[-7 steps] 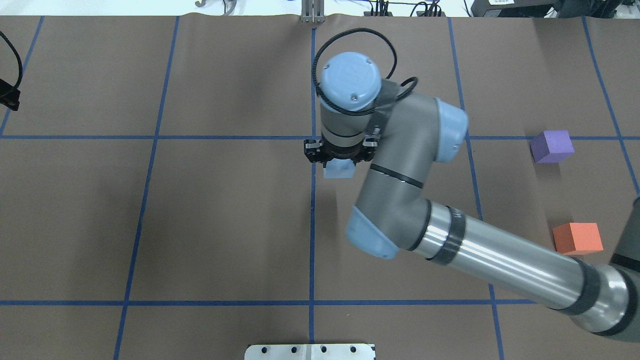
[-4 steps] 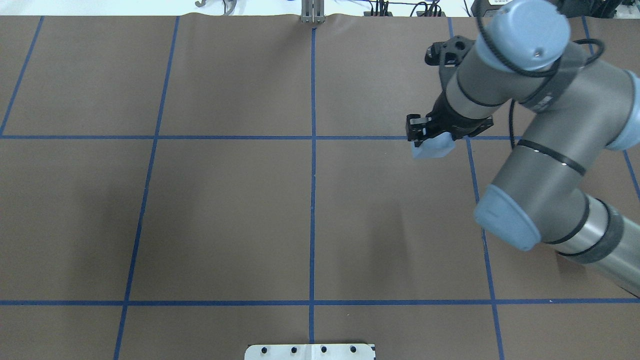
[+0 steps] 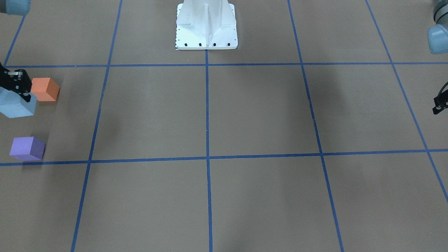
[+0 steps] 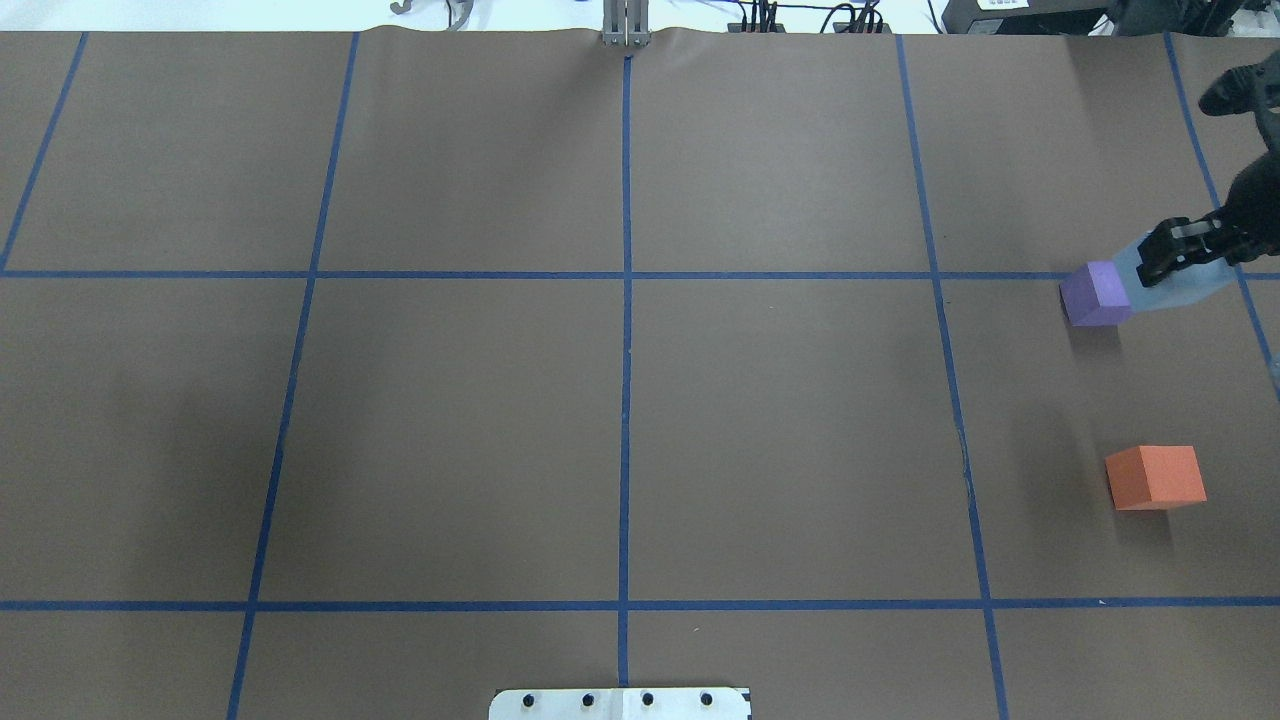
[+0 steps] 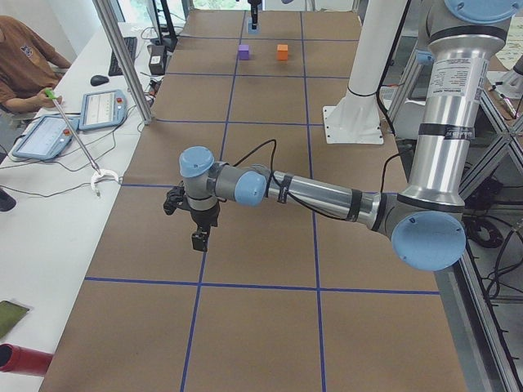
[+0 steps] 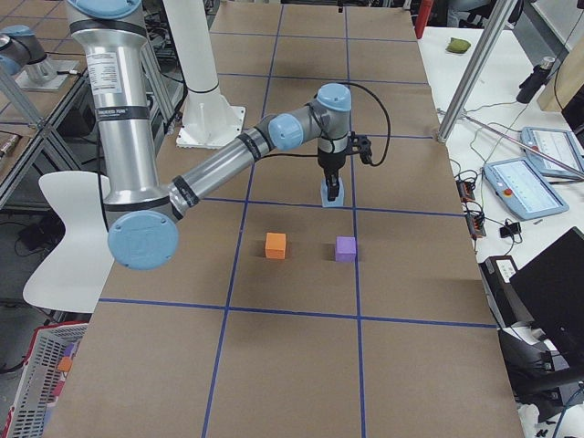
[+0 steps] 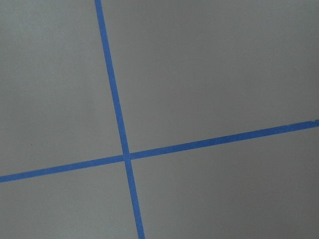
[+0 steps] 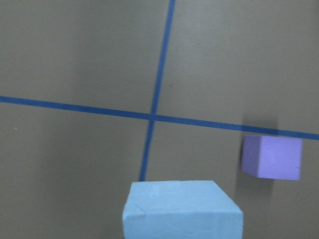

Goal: Place blue block between orange and purple blocks
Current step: 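Carry the light-blue cube with the right gripper toward the purple and orange cubes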

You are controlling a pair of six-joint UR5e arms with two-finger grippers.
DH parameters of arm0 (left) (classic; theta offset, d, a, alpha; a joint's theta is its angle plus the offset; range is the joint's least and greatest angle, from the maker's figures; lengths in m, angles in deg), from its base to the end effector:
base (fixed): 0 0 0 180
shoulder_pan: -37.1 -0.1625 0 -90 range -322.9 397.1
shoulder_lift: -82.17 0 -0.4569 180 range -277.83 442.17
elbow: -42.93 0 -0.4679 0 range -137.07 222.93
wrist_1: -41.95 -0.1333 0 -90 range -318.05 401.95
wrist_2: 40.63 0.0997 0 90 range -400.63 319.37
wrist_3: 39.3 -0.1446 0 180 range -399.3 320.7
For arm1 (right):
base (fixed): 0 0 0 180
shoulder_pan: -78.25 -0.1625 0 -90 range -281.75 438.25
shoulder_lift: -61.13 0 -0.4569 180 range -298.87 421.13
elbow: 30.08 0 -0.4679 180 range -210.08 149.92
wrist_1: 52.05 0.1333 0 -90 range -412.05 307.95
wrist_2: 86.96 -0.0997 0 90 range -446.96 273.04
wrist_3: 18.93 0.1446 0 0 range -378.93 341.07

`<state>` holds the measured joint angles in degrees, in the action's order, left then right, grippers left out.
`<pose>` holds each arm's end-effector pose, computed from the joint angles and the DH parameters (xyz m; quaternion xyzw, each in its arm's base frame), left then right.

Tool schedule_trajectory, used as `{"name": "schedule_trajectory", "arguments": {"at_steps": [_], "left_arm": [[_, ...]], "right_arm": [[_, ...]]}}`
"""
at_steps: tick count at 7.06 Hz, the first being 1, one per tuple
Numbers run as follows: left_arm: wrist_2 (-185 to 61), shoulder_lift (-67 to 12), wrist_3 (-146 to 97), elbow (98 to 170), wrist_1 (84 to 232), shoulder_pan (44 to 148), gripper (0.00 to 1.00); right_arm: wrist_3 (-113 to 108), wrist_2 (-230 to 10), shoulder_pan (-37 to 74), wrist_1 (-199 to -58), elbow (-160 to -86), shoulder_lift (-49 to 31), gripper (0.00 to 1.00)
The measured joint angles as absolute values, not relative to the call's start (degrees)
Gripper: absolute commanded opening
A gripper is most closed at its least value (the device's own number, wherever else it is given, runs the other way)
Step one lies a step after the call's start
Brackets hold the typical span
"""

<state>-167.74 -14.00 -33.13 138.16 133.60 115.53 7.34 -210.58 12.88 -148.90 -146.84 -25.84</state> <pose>0.0814 -0.6274 0.6141 0.0577 0.3290 0.0805 0.9391 -0.1887 -0.5394 0.4583 0.0501 -0.3377 -0.0441 0.9389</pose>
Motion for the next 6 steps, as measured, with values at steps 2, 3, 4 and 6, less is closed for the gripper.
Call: {"name": "schedule_trajectory", "arguments": {"at_steps": [2, 3, 4, 6], "left_arm": [[-167.6, -14.0, -33.2, 138.2, 133.6, 115.4, 1.00], [-167.4, -14.0, -33.2, 138.1, 133.6, 115.3, 1.00], [-167.3, -14.1, -33.2, 138.1, 133.6, 115.3, 1.00], [-167.3, -14.5, -33.2, 137.8, 133.6, 115.2, 1.00]], "right_arm": [[6.5, -212.7, 11.8, -141.1, -140.8, -29.8, 0.00], [6.6, -213.9, 11.9, -140.1, -138.8, -30.1, 0.00], [6.7, -214.5, 12.4, -139.9, -137.3, -30.5, 0.00], [8.9, -214.6, 16.0, -139.7, -135.3, -31.0, 0.00]]}}
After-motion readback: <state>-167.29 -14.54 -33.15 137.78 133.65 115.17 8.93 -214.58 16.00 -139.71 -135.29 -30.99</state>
